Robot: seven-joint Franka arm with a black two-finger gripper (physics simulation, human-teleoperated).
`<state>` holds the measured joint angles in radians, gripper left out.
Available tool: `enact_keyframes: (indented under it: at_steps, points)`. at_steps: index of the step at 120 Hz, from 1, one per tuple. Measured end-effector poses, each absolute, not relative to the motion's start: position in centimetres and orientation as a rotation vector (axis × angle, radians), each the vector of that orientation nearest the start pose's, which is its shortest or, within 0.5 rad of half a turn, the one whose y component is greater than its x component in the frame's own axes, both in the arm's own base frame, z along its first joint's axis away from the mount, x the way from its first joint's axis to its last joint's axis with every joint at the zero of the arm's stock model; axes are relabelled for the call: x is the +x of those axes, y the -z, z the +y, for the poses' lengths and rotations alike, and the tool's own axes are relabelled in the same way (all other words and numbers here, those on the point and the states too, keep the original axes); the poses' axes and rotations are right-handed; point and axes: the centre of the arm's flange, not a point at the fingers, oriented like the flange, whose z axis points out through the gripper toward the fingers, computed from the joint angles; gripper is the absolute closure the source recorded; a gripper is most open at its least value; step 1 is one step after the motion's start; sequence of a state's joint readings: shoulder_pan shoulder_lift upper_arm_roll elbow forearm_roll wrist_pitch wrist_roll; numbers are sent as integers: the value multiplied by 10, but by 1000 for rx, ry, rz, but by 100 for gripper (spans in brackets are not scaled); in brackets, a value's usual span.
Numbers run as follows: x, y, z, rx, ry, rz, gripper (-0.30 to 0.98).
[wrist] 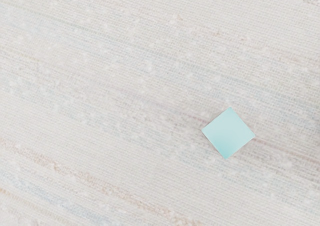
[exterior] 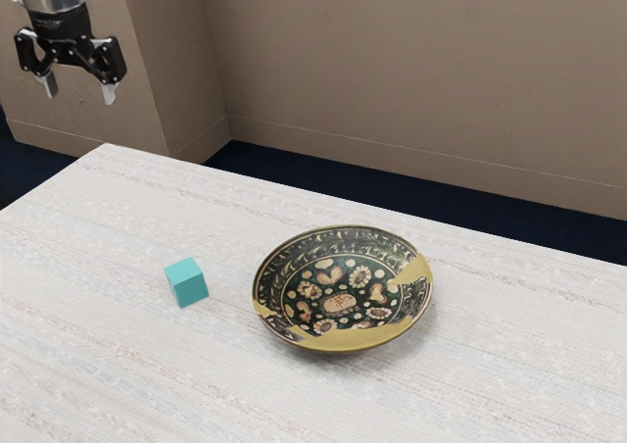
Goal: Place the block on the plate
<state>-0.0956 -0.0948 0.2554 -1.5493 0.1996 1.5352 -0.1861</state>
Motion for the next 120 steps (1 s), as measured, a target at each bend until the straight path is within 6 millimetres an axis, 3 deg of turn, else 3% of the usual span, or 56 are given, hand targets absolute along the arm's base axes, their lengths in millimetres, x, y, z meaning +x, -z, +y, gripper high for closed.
enact_keyframes:
  at_steps: [19, 31, 51, 75, 92, 120]
  points:
    - [511, -682, 110, -2914, 119, -548, 0]
    - [518, -667, 101, -2914, 81, -529, 0]
    - [541, -582, 94, -2912, -84, -505, 0]
    - [544, -491, 83, -2937, -218, -509, 0]
    - [543, -450, 78, -2938, -266, -516, 0]
    - [545, -420, 86, -2935, -235, -695, 0]
